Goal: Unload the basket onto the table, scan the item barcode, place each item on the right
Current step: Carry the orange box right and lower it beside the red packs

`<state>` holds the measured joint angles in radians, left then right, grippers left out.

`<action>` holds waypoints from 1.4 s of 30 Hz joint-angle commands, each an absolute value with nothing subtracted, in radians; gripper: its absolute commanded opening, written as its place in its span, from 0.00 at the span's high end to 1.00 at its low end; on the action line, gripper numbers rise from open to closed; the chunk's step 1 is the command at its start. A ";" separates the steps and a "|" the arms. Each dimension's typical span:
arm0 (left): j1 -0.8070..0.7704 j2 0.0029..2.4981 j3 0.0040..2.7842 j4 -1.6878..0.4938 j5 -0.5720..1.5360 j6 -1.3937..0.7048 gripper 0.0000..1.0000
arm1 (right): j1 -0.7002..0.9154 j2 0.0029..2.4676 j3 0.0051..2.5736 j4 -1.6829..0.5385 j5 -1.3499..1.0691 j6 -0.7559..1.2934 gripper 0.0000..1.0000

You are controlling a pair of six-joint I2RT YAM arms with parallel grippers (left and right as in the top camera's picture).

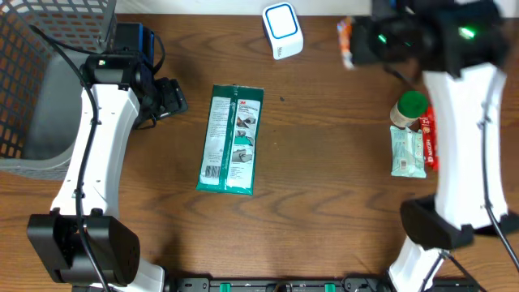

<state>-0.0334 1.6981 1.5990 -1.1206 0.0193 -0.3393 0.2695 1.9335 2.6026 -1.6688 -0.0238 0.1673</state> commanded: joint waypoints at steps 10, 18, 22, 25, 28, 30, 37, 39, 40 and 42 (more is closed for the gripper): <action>-0.029 1.684 1.602 -1.124 0.007 -0.334 0.15 | 0.255 1.750 2.052 -1.699 0.355 0.368 0.99; -0.029 1.684 1.602 -1.124 0.007 -0.334 0.15 | 0.186 1.666 1.607 -1.654 0.761 0.716 0.99; -0.029 1.684 1.603 -1.124 0.007 -0.334 0.15 | 0.147 1.669 1.437 -1.467 0.849 0.720 0.99; -0.029 1.684 1.603 -1.125 0.007 -0.334 0.15 | 0.117 1.669 1.325 -1.323 0.885 0.717 0.99; -0.029 1.684 1.603 -1.124 0.007 -0.334 0.15 | 0.088 1.669 1.229 -1.187 0.909 0.708 0.99; -0.029 1.684 1.603 -1.124 0.007 -0.334 0.15 | 0.073 1.669 1.179 -1.093 0.912 0.653 0.99; -0.029 1.684 1.603 -1.124 0.007 -0.334 0.15 | 0.059 1.669 1.039 -0.776 0.808 0.419 0.99; -0.029 1.684 1.603 -1.124 0.007 -0.334 0.15 | 0.059 1.669 1.012 -0.718 0.767 0.393 0.99; -0.029 1.684 1.603 -1.125 0.007 -0.334 0.15 | 0.059 1.669 1.001 -0.694 0.750 0.386 0.98; -0.029 1.684 1.603 -1.124 0.007 -0.334 0.15 | 0.059 1.669 0.979 -0.655 0.730 0.380 0.92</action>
